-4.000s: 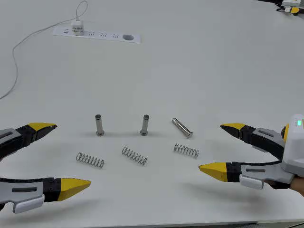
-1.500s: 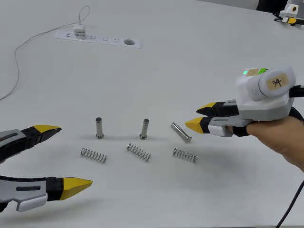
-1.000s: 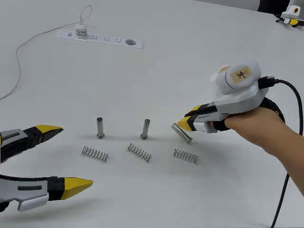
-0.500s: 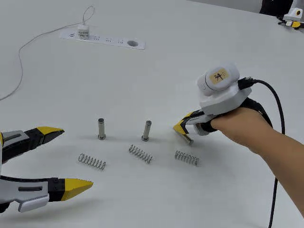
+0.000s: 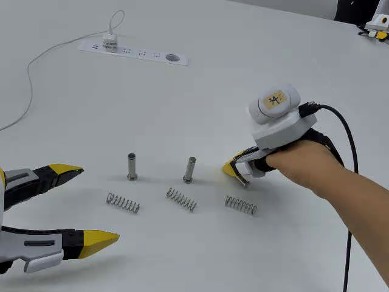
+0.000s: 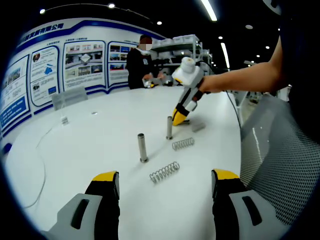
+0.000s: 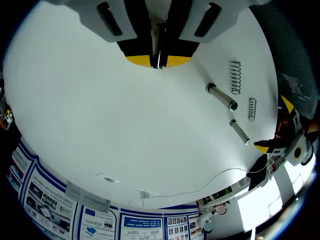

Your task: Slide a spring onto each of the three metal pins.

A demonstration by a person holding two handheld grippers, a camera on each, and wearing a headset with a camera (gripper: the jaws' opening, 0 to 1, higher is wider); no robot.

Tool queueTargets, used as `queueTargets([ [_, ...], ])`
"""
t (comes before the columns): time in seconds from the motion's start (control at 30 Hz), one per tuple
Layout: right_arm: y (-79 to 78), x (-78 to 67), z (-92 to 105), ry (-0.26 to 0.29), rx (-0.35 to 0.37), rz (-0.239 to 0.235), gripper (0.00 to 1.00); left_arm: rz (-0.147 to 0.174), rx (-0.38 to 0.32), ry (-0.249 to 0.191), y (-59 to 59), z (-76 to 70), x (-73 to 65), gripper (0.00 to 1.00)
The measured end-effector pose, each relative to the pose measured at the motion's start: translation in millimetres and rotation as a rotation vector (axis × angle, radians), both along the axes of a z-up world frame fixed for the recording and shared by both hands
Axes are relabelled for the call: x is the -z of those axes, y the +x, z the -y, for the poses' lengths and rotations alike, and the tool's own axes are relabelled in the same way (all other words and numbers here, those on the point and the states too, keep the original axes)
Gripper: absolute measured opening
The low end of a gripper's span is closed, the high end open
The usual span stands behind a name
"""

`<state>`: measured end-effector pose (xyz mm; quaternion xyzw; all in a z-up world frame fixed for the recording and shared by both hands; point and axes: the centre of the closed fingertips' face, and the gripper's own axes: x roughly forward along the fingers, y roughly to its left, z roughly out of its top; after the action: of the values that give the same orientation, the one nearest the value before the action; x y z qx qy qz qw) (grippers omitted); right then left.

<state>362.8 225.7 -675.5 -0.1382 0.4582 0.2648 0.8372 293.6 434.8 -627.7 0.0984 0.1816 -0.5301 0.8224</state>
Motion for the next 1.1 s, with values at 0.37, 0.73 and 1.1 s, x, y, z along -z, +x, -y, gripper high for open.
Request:
queueTargets([
  [0.37, -0.9, -0.3, -2.8, -0.100, -0.012, 0.002, 0.10, -0.002, -0.006, -0.001, -0.5, -0.5, 1.1, 0.76],
  [0.73, -6.7, -8.1, -1.4, -0.005, 0.057, 0.012, 0.09, 0.005, -0.011, -0.004, -1.4, -1.8, -2.1, 0.75],
  [1.1, -15.7, -37.0, 1.1, 0.023, 0.060, 0.087, 0.08, 0.010, -0.006, -0.001, 0.7, 0.5, -4.6, 0.74],
])
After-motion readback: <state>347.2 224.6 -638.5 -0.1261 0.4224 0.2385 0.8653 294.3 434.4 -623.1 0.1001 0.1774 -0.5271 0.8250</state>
